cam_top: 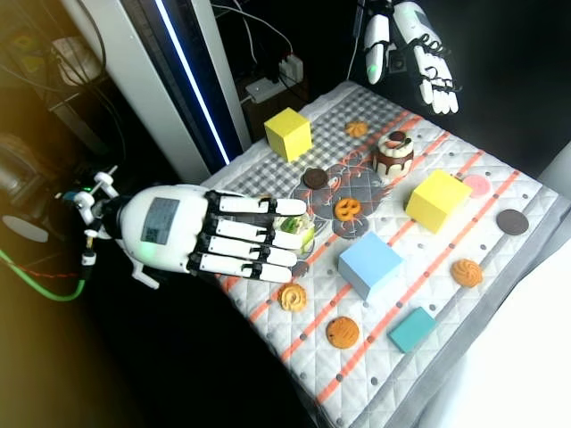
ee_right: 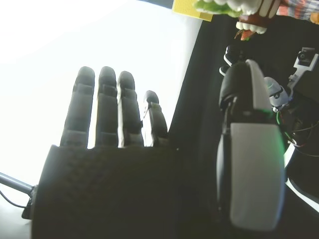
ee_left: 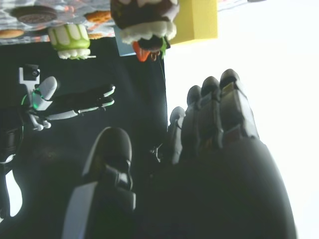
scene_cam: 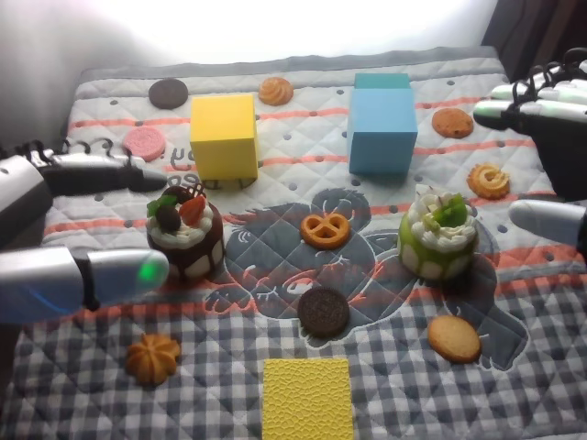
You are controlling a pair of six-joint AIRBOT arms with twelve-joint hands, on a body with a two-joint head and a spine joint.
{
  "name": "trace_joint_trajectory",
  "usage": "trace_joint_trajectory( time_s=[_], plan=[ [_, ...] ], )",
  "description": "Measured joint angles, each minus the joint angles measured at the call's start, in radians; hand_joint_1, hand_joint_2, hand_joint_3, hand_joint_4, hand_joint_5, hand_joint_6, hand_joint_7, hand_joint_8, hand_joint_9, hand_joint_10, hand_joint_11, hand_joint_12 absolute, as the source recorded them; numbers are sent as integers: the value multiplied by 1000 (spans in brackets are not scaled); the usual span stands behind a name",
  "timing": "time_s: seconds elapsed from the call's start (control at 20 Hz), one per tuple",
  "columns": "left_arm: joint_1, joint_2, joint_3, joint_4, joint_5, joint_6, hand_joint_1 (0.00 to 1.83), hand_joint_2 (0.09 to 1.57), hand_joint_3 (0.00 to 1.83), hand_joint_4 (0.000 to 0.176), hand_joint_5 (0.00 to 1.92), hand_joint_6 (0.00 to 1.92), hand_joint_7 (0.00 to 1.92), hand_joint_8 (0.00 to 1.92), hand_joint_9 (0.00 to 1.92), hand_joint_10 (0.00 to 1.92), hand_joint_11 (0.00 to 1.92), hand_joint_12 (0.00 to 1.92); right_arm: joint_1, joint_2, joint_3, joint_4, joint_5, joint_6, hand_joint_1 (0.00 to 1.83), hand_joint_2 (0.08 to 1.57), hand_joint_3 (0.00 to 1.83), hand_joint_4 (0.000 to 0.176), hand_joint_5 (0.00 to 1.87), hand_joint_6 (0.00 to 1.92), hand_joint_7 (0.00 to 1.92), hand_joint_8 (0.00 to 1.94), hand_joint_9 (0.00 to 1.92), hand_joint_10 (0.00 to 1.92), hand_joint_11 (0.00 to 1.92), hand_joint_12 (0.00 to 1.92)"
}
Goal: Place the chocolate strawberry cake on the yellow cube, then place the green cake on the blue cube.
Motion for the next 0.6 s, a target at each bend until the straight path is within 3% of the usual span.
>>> trace_joint_trajectory(
  time_s=[0.05, 0.1, 0.15, 0.2, 0.25, 0.3, 0.35, 0.4, 0.45, 0.5, 0.55, 0.6],
  plan=[
    [0, 0, 0, 2, -1, 0, 480, 992, 4, 37, 570, 0, 362, 0, 312, 11, 0, 795, 0, -2, 0, 0, 0, 0, 321, 1222, 0, 67, 429, 0, 314, 0, 300, 0, 0, 709],
    [0, 0, 0, 0, -7, 0, 536, 981, 0, 13, 581, 4, 372, 4, 316, 11, 0, 794, 0, -6, 0, -1, 0, 0, 324, 1222, 0, 71, 428, 0, 296, 3, 272, 7, 0, 628],
    [0, 0, 3, -5, -11, 0, 529, 994, 1, 4, 555, 0, 332, 0, 299, 3, 0, 757, 0, -7, 0, -4, -1, 0, 349, 1226, 1, 67, 438, 3, 310, 8, 277, 10, 0, 605],
    [-1, 0, 12, -7, -14, 0, 516, 990, 0, 15, 541, 0, 323, 0, 294, 0, 0, 746, 0, -9, 2, -5, -2, 0, 346, 1229, 1, 75, 439, 2, 309, 4, 271, 5, 0, 618],
    [-10, -9, 25, -17, -20, 0, 538, 968, 0, 30, 501, 3, 332, 2, 310, 4, 0, 912, 0, -9, 2, -5, -2, 0, 340, 1234, 0, 79, 439, 0, 306, 1, 269, 1, 0, 651],
    [-23, -21, 39, -36, -24, 0, 612, 945, 0, 38, 457, 0, 312, 0, 295, 0, 0, 913, 0, -9, 2, -5, -3, 0, 340, 1239, 0, 77, 444, 0, 312, 0, 275, 1, 0, 696],
    [-44, -36, 61, -45, -23, 1, 812, 894, 0, 68, 417, 0, 286, 0, 267, 0, 0, 849, 0, -9, 2, -8, -3, 0, 349, 1252, 5, 70, 439, 0, 323, 3, 299, 10, 13, 714],
    [-56, -47, 71, -52, -20, 3, 885, 864, 0, 86, 403, 0, 276, 0, 258, 0, 0, 831, 0, -10, 2, -10, -3, 0, 302, 1263, 8, 73, 412, 2, 323, 2, 307, 10, 2, 707],
    [-97, -71, 90, -66, 4, 58, 998, 798, 0, 113, 383, 0, 287, 2, 280, 5, 0, 869, 0, -15, 2, -9, -3, 0, 301, 1261, 5, 70, 415, 5, 328, 4, 311, 9, 12, 708],
    [-123, -88, 102, -70, 28, 79, 1022, 784, 0, 119, 378, 0, 290, 3, 284, 6, 0, 877, 0, -17, 2, -11, -5, 0, 302, 1259, 3, 69, 416, 5, 330, 3, 311, 8, 13, 705],
    [-150, -113, 122, -65, 57, 86, 920, 812, 0, 111, 410, 5, 308, 4, 310, 11, 0, 911, 0, -17, 2, -18, -6, 1, 289, 1259, 1, 60, 425, 2, 325, 1, 308, 3, 14, 651],
    [-164, -130, 135, -62, 88, 89, 901, 829, 2, 124, 401, 2, 290, 5, 283, 8, 0, 849, 0, -18, 2, -20, -5, 0, 266, 1261, 1, 57, 429, 2, 329, 2, 313, 3, 34, 644]
  ],
)
